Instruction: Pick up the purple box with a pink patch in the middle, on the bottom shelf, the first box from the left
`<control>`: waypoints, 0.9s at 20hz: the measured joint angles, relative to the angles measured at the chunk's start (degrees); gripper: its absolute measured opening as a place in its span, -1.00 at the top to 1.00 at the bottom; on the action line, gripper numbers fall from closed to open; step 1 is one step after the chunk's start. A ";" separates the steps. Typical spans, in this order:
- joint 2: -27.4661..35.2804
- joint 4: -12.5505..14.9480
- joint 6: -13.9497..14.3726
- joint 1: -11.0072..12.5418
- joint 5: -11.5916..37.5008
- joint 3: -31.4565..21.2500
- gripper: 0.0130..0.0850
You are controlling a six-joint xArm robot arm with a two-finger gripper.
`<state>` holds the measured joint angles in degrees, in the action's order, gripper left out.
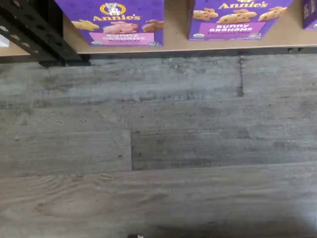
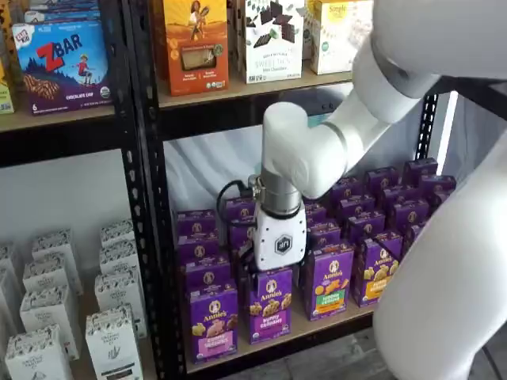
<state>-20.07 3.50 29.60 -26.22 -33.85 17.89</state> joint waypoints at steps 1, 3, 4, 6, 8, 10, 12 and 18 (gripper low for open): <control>0.92 0.29 0.48 -0.20 0.55 0.22 -1.00; 2.74 1.22 1.71 -0.60 2.01 0.59 -1.00; 4.09 1.70 2.43 -0.88 3.26 0.82 -1.00; 6.49 2.39 3.53 -1.32 4.90 1.43 -1.00; 8.91 3.06 4.56 -1.71 5.80 2.30 -1.00; 10.77 3.32 5.02 -1.88 6.84 2.90 -1.00; 12.69 3.63 5.34 -1.87 8.68 3.36 -1.00; 19.65 3.28 4.05 -0.73 14.51 6.10 -1.00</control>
<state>-0.42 6.78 33.66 -26.96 -19.34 23.99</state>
